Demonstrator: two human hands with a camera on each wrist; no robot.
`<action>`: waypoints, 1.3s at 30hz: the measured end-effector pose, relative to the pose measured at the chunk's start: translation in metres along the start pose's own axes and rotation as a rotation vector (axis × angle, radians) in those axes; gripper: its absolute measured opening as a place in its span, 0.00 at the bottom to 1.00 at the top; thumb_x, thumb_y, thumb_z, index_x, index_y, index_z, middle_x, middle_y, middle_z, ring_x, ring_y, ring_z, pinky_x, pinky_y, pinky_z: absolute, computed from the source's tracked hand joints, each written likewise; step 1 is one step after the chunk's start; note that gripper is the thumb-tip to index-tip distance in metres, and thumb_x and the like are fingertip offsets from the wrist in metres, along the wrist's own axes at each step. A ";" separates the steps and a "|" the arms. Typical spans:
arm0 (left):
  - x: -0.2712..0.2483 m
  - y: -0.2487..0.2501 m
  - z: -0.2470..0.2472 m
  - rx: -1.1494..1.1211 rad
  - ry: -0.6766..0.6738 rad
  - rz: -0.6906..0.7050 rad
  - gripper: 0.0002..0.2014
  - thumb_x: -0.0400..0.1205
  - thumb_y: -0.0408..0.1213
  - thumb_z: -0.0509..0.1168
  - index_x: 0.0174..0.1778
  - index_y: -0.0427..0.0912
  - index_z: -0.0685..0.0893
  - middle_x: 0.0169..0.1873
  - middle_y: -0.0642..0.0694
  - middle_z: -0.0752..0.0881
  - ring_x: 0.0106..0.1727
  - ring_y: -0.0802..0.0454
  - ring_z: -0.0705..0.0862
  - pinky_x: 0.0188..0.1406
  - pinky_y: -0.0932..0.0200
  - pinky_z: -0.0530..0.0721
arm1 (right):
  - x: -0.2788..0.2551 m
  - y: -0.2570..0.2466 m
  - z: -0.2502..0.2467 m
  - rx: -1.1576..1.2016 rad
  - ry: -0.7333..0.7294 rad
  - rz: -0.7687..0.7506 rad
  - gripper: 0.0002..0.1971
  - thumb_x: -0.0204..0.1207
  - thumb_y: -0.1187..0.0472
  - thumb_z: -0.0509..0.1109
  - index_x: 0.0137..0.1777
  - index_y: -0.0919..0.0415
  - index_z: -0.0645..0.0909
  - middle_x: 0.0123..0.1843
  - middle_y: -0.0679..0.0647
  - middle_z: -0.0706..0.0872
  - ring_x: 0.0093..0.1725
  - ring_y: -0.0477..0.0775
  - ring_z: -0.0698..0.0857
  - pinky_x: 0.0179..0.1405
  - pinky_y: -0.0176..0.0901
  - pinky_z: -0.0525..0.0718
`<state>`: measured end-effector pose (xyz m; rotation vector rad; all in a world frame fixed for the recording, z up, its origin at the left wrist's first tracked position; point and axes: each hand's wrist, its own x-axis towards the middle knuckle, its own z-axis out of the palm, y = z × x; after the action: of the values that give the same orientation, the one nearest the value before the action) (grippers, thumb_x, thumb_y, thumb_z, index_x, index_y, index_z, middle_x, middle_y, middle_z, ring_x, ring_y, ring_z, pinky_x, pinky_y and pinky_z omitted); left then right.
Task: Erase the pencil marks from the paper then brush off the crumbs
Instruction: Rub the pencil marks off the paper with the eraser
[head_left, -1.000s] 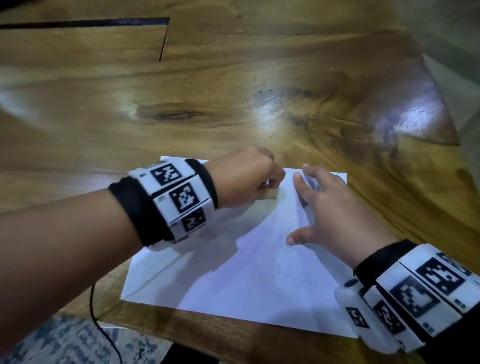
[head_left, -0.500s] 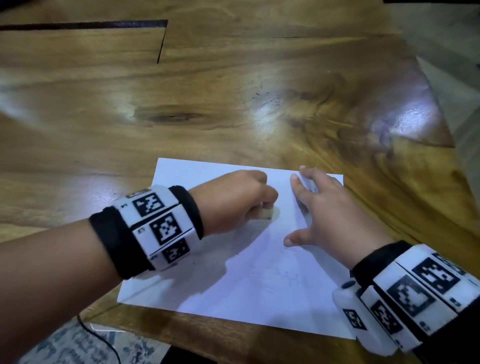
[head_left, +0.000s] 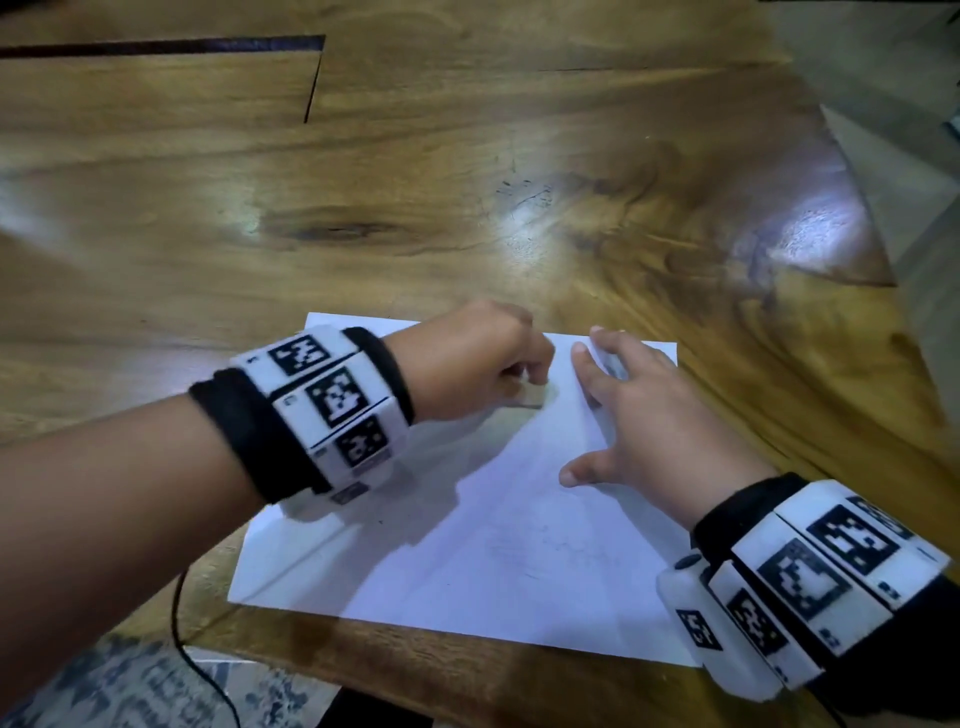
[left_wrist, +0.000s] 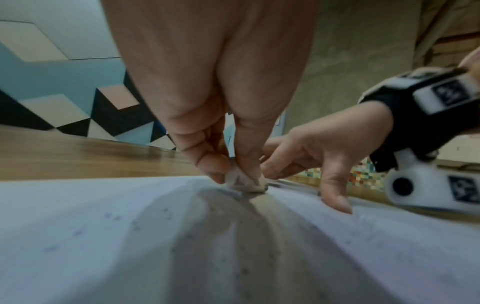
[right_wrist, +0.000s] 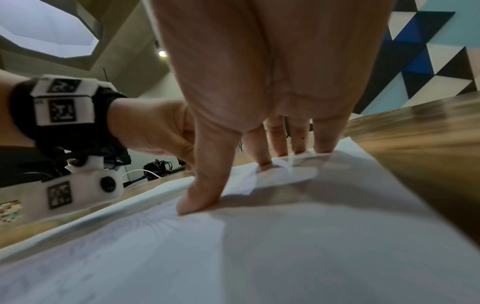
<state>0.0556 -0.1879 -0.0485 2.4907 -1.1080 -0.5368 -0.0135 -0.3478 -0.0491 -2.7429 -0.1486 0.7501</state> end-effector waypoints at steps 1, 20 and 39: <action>0.005 0.001 0.001 0.019 -0.017 -0.019 0.07 0.76 0.35 0.67 0.48 0.40 0.85 0.39 0.48 0.77 0.40 0.49 0.76 0.34 0.62 0.65 | 0.000 0.000 0.000 0.001 -0.002 0.000 0.56 0.63 0.43 0.77 0.82 0.54 0.43 0.83 0.46 0.38 0.82 0.49 0.39 0.78 0.38 0.48; -0.051 -0.006 0.018 -0.031 -0.115 0.115 0.06 0.78 0.37 0.59 0.35 0.44 0.77 0.34 0.49 0.74 0.36 0.49 0.75 0.35 0.56 0.74 | 0.000 0.002 0.002 0.019 0.008 0.004 0.55 0.64 0.44 0.77 0.82 0.52 0.43 0.83 0.44 0.37 0.82 0.48 0.39 0.79 0.40 0.50; -0.045 0.002 0.018 -0.046 -0.178 0.127 0.05 0.76 0.30 0.61 0.38 0.43 0.80 0.36 0.50 0.74 0.37 0.49 0.76 0.33 0.62 0.69 | -0.002 0.001 0.000 0.038 -0.003 -0.004 0.55 0.64 0.44 0.76 0.82 0.52 0.42 0.83 0.44 0.37 0.82 0.47 0.38 0.78 0.38 0.47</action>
<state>0.0180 -0.1581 -0.0540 2.3501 -1.2952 -0.7495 -0.0153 -0.3495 -0.0483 -2.7050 -0.1394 0.7482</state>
